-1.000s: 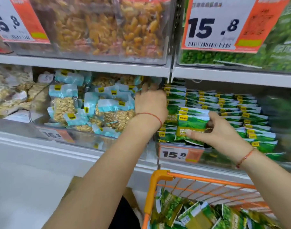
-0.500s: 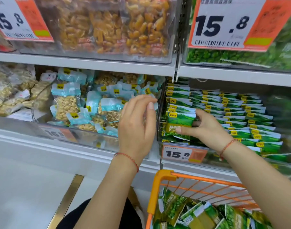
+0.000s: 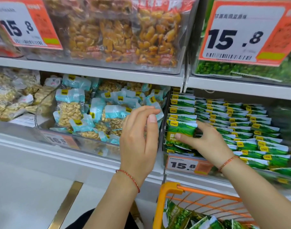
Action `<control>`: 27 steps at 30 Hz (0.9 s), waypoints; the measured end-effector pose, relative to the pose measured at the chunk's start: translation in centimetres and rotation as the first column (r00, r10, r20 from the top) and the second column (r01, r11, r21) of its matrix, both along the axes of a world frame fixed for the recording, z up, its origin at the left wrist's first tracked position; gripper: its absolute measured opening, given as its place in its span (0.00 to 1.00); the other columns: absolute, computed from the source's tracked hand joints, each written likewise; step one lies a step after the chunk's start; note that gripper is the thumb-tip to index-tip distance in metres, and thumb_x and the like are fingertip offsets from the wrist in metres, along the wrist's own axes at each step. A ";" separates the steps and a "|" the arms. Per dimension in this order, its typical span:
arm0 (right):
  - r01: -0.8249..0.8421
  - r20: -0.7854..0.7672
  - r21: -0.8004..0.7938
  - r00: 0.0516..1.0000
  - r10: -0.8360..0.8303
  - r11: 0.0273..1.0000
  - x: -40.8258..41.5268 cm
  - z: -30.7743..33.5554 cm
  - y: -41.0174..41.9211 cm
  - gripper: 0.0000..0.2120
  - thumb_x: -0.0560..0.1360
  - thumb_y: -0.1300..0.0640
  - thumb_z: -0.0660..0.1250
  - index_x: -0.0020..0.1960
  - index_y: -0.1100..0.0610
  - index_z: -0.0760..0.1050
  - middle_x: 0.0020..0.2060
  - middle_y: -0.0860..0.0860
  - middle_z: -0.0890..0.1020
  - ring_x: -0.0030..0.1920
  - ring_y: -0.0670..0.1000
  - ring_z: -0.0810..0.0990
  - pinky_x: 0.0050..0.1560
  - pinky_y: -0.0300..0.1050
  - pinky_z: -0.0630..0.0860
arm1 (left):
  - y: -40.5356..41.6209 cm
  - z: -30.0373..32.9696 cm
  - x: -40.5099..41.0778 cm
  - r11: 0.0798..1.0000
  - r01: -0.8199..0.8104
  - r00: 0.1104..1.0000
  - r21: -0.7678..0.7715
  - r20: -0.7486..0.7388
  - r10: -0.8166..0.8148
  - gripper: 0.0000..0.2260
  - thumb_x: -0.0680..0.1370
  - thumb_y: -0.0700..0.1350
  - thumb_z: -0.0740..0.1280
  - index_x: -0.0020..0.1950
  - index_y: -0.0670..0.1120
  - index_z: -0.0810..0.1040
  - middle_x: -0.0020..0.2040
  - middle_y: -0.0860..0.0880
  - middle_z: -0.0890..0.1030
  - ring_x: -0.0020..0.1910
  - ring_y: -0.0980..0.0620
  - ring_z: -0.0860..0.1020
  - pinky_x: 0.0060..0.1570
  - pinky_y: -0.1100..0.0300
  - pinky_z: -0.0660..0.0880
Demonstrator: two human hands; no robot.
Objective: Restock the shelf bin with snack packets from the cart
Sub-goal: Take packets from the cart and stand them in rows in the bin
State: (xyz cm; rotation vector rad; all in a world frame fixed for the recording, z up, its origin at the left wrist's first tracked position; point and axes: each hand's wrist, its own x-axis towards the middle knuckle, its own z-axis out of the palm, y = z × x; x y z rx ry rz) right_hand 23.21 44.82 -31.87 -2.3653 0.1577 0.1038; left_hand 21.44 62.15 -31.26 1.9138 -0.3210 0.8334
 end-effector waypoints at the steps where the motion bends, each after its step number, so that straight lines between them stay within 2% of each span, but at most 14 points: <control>1: 0.007 -0.009 -0.011 1.000 -0.007 1.000 -0.1 0.1 0.0 0.43 0.62 0.31 0.66 0.67 0.58 0.70 0.67 0.54 0.71 0.68 0.55 0.68 0.62 0.47 0.68 | 0.1 0.0 0.0 1.000 0.002 1.000 -0.003 -0.006 -0.002 0.14 0.81 0.45 0.54 0.55 0.45 0.79 0.53 0.55 0.77 0.57 0.60 0.74 0.57 0.63 0.71; 3: 0.021 0.003 -0.055 1.000 -0.021 0.998 -0.2 0.0 0.0 0.38 0.62 0.30 0.64 0.61 0.56 0.72 0.59 0.53 0.72 0.63 0.56 0.72 0.55 0.46 0.70 | 0.2 0.1 0.1 1.000 0.005 1.000 -0.006 -0.025 -0.005 0.14 0.81 0.45 0.54 0.54 0.45 0.79 0.52 0.55 0.77 0.56 0.60 0.74 0.57 0.63 0.71; 5: 0.047 0.060 -0.080 0.997 -0.043 0.996 -0.5 -0.2 0.0 0.41 0.66 0.36 0.69 0.72 0.54 0.63 0.56 0.52 0.72 0.59 0.55 0.74 0.53 0.45 0.70 | 0.4 0.0 0.1 1.000 0.009 0.999 -0.010 -0.051 -0.010 0.14 0.81 0.46 0.54 0.54 0.45 0.79 0.51 0.55 0.77 0.53 0.61 0.75 0.53 0.67 0.71; 8: 0.067 0.147 -0.091 0.988 -0.053 0.994 -0.9 -0.1 0.0 0.44 0.66 0.41 0.73 0.75 0.52 0.57 0.49 0.47 0.72 0.51 0.53 0.76 0.47 0.44 0.71 | 0.5 0.0 0.0 1.000 0.007 0.997 0.011 -0.072 -0.006 0.14 0.81 0.46 0.54 0.54 0.47 0.79 0.48 0.55 0.77 0.46 0.63 0.74 0.44 0.73 0.68; 11: 0.073 0.181 -0.071 0.982 -0.059 0.995 -1.0 -0.1 -0.3 0.44 0.66 0.42 0.73 0.75 0.52 0.56 0.47 0.46 0.74 0.47 0.52 0.79 0.46 0.46 0.74 | 0.5 -0.1 -0.1 1.000 0.011 0.996 0.029 -0.084 -0.008 0.14 0.82 0.46 0.54 0.53 0.47 0.79 0.44 0.56 0.76 0.42 0.61 0.74 0.40 0.72 0.68; 14: 0.101 0.254 -0.053 0.963 -0.084 0.993 -1.5 -0.4 -0.2 0.43 0.67 0.43 0.74 0.74 0.50 0.56 0.50 0.47 0.74 0.41 0.49 0.79 0.43 0.46 0.75 | 0.5 -0.1 -0.1 0.999 0.017 0.996 0.028 -0.084 -0.014 0.14 0.82 0.47 0.54 0.53 0.47 0.79 0.42 0.58 0.73 0.41 0.63 0.73 0.39 0.71 0.67; 17: 0.093 0.466 -0.104 0.884 -0.034 0.990 -2.4 -0.7 -0.4 0.35 0.69 0.48 0.73 0.71 0.49 0.63 0.54 0.47 0.72 0.49 0.45 0.74 0.45 0.41 0.69 | 0.5 -0.1 -0.3 0.999 0.024 0.996 0.045 -0.084 -0.020 0.14 0.82 0.47 0.54 0.53 0.47 0.79 0.42 0.58 0.73 0.40 0.61 0.73 0.39 0.67 0.69; 20: 0.011 0.615 -0.268 0.771 0.163 0.963 -2.6 -1.1 -0.4 0.23 0.71 0.55 0.72 0.65 0.51 0.74 0.56 0.53 0.74 0.54 0.50 0.74 0.48 0.42 0.73 | 0.7 -0.4 -0.4 0.998 0.031 0.997 0.054 -0.078 -0.026 0.14 0.82 0.47 0.54 0.52 0.48 0.79 0.44 0.57 0.75 0.39 0.57 0.75 0.36 0.62 0.72; 23: 0.022 0.578 -0.401 0.781 0.234 0.916 -1.8 -1.8 -0.4 0.18 0.71 0.59 0.72 0.61 0.53 0.78 0.56 0.56 0.76 0.50 0.56 0.78 0.35 0.46 0.77 | 0.9 -0.5 -0.3 0.998 0.019 0.999 0.064 -0.052 -0.016 0.14 0.81 0.47 0.55 0.52 0.48 0.80 0.46 0.56 0.77 0.39 0.56 0.76 0.35 0.61 0.72; 24: 0.022 0.556 -0.412 0.798 0.232 0.911 -1.5 -1.8 -0.3 0.17 0.72 0.59 0.71 0.61 0.54 0.78 0.56 0.56 0.76 0.50 0.57 0.78 0.33 0.48 0.77 | 0.9 -0.5 -0.2 0.998 0.015 0.998 0.063 -0.056 -0.011 0.14 0.81 0.48 0.55 0.51 0.48 0.80 0.46 0.56 0.77 0.39 0.56 0.76 0.35 0.60 0.72; 27: 0.007 0.531 -0.377 0.821 0.210 0.926 -1.2 -1.2 -0.1 0.16 0.74 0.56 0.70 0.61 0.53 0.77 0.58 0.56 0.74 0.53 0.57 0.76 0.40 0.50 0.77 | 0.9 -0.2 -0.2 0.998 0.009 0.996 0.057 -0.090 -0.004 0.14 0.81 0.48 0.54 0.51 0.49 0.79 0.44 0.57 0.76 0.38 0.55 0.76 0.35 0.57 0.73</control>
